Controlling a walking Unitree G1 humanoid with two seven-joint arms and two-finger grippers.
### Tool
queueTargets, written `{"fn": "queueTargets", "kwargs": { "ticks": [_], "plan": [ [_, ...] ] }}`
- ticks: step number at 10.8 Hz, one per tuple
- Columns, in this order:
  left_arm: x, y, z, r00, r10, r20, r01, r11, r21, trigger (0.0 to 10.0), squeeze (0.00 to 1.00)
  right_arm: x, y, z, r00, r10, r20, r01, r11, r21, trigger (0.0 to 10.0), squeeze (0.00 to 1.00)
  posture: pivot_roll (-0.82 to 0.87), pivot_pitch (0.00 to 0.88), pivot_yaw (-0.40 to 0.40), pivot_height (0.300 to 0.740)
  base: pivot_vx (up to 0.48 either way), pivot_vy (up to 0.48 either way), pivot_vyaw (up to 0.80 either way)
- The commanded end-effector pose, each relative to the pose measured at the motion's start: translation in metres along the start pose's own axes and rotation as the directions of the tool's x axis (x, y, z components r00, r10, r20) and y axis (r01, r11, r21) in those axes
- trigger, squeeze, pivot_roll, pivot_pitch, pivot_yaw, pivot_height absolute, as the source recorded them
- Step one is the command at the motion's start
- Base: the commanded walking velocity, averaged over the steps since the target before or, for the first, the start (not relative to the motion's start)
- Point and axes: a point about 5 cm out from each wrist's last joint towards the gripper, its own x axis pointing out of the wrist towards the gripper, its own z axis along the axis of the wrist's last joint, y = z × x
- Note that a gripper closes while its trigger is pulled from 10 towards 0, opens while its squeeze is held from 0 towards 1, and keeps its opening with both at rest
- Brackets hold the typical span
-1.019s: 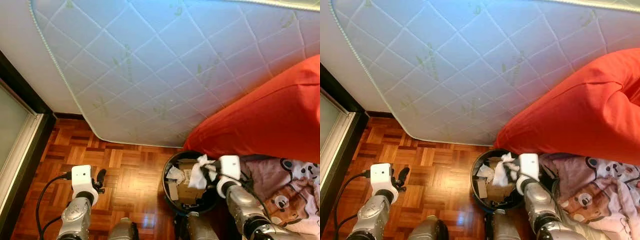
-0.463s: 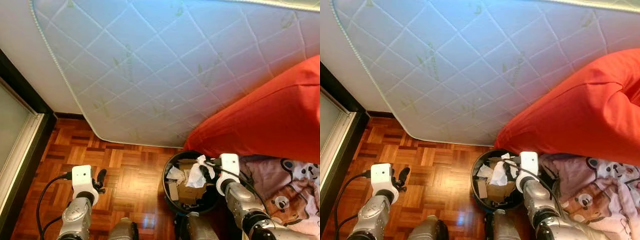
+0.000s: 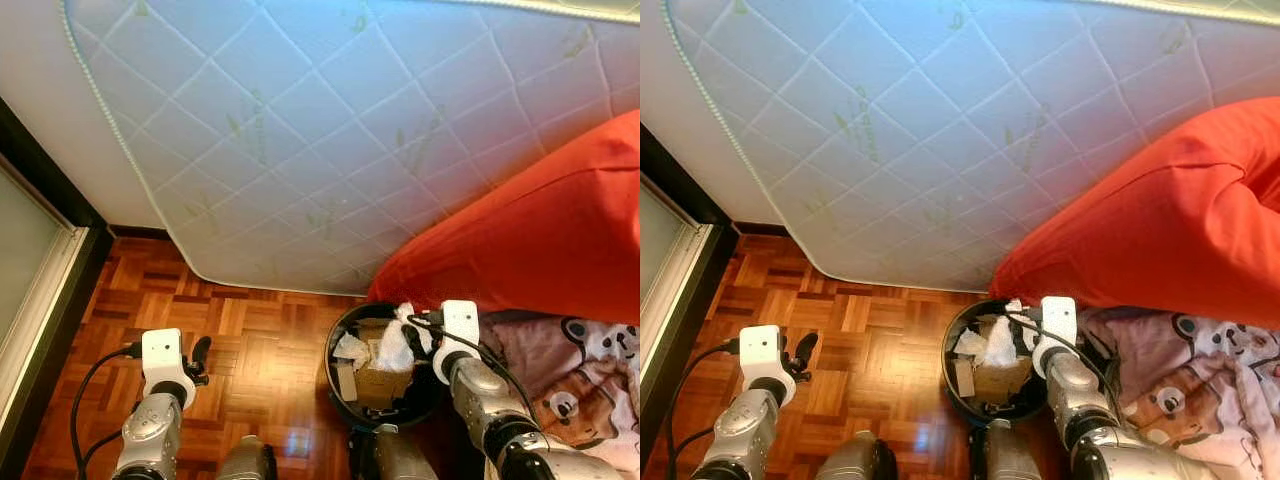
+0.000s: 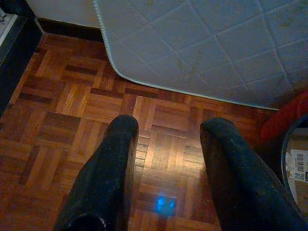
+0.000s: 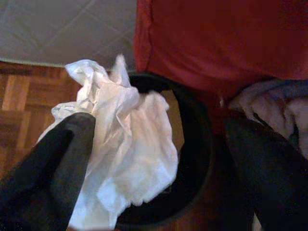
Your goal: Clean up the room
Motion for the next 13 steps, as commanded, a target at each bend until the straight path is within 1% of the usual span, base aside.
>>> {"fn": "queueTargets", "kwargs": {
  "ticks": [1, 2, 3, 4, 5, 6, 7, 8, 10, 11, 12, 13],
  "plan": [
    [-0.005, 0.002, -0.009, 0.999, 0.008, -0.033, -0.008, 1.000, -0.008, 10.0, 0.00, -0.003, -0.007, -0.015, 0.998, -0.023, -0.066, 0.023, 1.000, -0.003, 10.0, 0.00, 0.24, 0.272, -0.072, 0.681, 0.000, 0.000, 0.00],
    [-0.005, 0.002, -0.009, 0.999, 0.010, -0.033, -0.010, 1.000, -0.007, 10.0, 0.00, -0.003, -0.006, -0.016, 0.997, -0.003, -0.071, 0.004, 1.000, 0.026, 10.0, 1.00, 0.24, 0.273, -0.071, 0.681, 0.000, 0.000, 0.00],
    [-0.005, 0.002, -0.009, 0.999, 0.010, -0.033, -0.010, 1.000, -0.006, 10.0, 0.00, -0.003, -0.004, -0.017, 0.996, 0.018, -0.085, -0.012, 0.997, 0.079, 10.0, 1.00, 0.24, 0.276, -0.069, 0.681, 0.000, 0.000, 0.00],
    [-0.005, 0.002, -0.009, 0.999, 0.010, -0.033, -0.010, 1.000, -0.006, 10.0, 0.00, -0.004, -0.004, -0.022, 0.991, 0.018, -0.135, -0.002, 0.993, 0.119, 10.0, 1.00, 0.24, 0.276, -0.069, 0.681, 0.000, 0.000, 0.00],
    [-0.005, 0.002, -0.009, 0.999, 0.011, -0.033, -0.011, 1.000, -0.006, 10.0, 0.00, -0.003, -0.006, -0.019, 0.992, -0.004, -0.122, 0.010, 0.999, 0.046, 10.0, 1.00, 0.24, 0.277, -0.069, 0.681, 0.000, 0.000, 0.00],
    [-0.004, 0.003, -0.008, 0.999, 0.011, -0.032, -0.011, 1.000, -0.006, 10.0, 0.00, -0.002, -0.007, -0.010, 0.997, -0.014, -0.072, 0.013, 1.000, -0.017, 10.0, 0.00, 0.24, 0.276, -0.069, 0.681, 0.000, 0.000, 0.00],
    [-0.004, 0.002, -0.008, 0.999, 0.011, -0.032, -0.012, 1.000, -0.006, 10.0, 0.00, -0.001, -0.005, -0.009, 0.997, 0.010, -0.072, -0.004, 0.997, 0.083, 10.0, 0.00, 0.24, 0.276, -0.069, 0.681, 0.000, 0.000, 0.00],
    [-0.004, 0.002, -0.008, 0.999, 0.011, -0.032, -0.011, 1.000, -0.007, 10.0, 0.00, -0.002, -0.004, -0.016, 0.993, 0.021, -0.116, -0.002, 0.987, 0.162, 10.0, 0.00, 0.23, 0.277, -0.069, 0.681, 0.000, 0.000, 0.00],
    [-0.005, 0.002, -0.010, 0.999, 0.012, -0.034, -0.013, 1.000, -0.008, 10.0, 0.00, -0.002, -0.005, -0.009, 0.998, 0.020, -0.053, -0.015, 0.996, 0.085, 10.0, 0.00, 0.24, 0.277, -0.070, 0.681, 0.000, 0.000, 0.00],
    [-0.006, 0.002, -0.010, 0.999, 0.012, -0.035, -0.012, 1.000, -0.008, 10.0, 0.00, -0.002, -0.008, -0.003, 0.999, -0.030, -0.015, 0.027, 0.985, -0.173, 10.0, 0.00, 0.24, 0.279, -0.068, 0.681, 0.000, 0.000, 0.00],
    [-0.006, 0.002, -0.010, 0.999, 0.011, -0.035, -0.011, 1.000, -0.007, 10.0, 0.00, -0.001, -0.007, -0.009, 0.998, -0.013, -0.061, 0.032, 0.945, 0.326, 10.0, 0.00, 0.24, 0.280, -0.068, 0.681, 0.000, 0.000, 0.00],
    [-0.006, 0.003, -0.010, 0.999, 0.011, -0.034, -0.012, 1.000, -0.006, 10.0, 0.00, -0.002, -0.009, -0.009, 0.997, -0.023, -0.077, 0.036, 0.984, 0.177, 10.0, 0.00, 0.24, 0.280, -0.067, 0.681, 0.000, 0.000, 0.00]
  ]
}}
